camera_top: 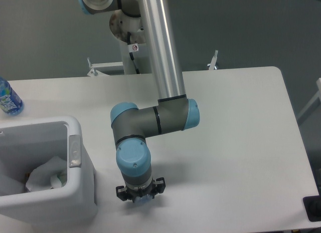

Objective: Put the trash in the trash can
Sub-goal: 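Lift the bottle and carry it over the white bin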

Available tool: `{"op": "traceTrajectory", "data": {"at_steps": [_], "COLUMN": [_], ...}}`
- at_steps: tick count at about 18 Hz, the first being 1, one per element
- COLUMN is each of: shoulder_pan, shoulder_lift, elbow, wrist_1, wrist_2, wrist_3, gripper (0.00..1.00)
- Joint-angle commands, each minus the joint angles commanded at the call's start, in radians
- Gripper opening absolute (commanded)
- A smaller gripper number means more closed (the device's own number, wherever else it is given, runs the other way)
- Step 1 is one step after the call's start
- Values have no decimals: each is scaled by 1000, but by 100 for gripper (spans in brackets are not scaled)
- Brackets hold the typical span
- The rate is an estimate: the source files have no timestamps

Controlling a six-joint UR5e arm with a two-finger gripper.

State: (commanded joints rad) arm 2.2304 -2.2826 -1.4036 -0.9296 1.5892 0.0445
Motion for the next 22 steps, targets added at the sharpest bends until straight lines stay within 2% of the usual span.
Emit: {"op": "traceTrajectory", "data": {"at_steps": [7, 10, 12, 17, 19, 22], "shoulder_pan": [0, 11, 20, 101, 116, 124], "shoulder_lift": [21, 92, 118, 156, 179, 216], "elbow": [3, 31, 84, 309, 325, 324], "wrist_1": [-3, -2, 0, 46, 55, 89], "wrist_2": [2, -2, 0, -23, -46, -80], "wrist_3": [24, 89, 101, 89, 84, -26], "gripper": [55, 55, 55, 55, 55, 55]}}
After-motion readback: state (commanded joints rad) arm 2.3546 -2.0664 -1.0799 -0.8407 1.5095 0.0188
